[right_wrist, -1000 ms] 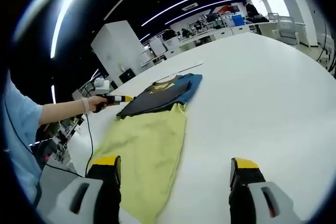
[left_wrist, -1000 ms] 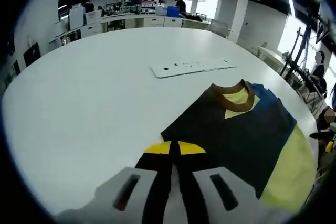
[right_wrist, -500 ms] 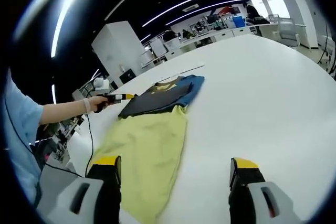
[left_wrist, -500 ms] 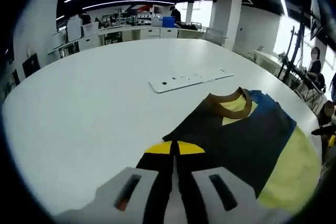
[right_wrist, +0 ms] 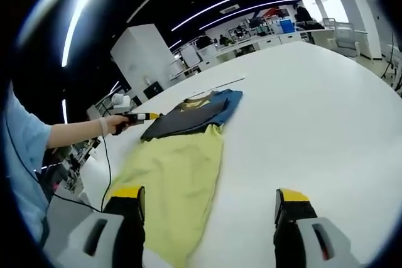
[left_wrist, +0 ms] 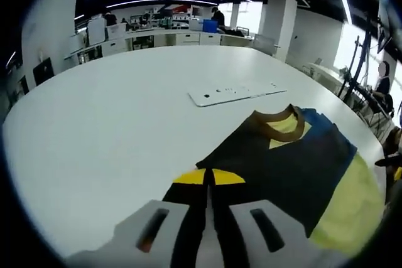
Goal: Fold the garment on the visible template until the final outline fits inside the template.
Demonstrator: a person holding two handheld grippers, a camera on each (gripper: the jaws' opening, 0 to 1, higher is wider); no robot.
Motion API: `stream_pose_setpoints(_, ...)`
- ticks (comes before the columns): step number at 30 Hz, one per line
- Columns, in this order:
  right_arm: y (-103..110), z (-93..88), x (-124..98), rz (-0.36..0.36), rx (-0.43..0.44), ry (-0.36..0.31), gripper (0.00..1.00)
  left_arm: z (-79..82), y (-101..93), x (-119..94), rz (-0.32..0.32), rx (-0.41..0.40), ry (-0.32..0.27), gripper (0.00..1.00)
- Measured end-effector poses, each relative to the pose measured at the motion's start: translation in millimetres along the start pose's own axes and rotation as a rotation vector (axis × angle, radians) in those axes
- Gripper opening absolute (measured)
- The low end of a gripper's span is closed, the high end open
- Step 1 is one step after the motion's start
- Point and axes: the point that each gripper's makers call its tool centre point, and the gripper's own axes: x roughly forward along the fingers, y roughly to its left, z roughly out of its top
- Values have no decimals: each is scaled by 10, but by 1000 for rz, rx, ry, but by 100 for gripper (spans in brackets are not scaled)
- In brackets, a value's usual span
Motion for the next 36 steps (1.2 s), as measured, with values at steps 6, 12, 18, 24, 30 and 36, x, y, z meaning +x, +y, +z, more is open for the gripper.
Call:
stream_pose_setpoints(6,32,26,31,10,-7,0,85,15,14,-61,-9,11,-18,21)
stream_pose_setpoints(12,64,60,61,19,-15,-3,85,55,-72,-174,-81,95,-58,56)
stream_pose_setpoints(18,98,70,73,30,-21,-3,85,119,-295,-320,-226,153,-114,78)
stream_pose_setpoints(24,125,108,62,36,-29,-8,86,98,-413,-440,-301,160,-104,89)
stream_pose_setpoints(30,156,221,51,42,-56,-18,86,98,-584,-619,-363,191,-119,96)
stream_pose_setpoints(36,205,323,27,52,-87,-25,85,17,-746,-923,-407,202,-127,93)
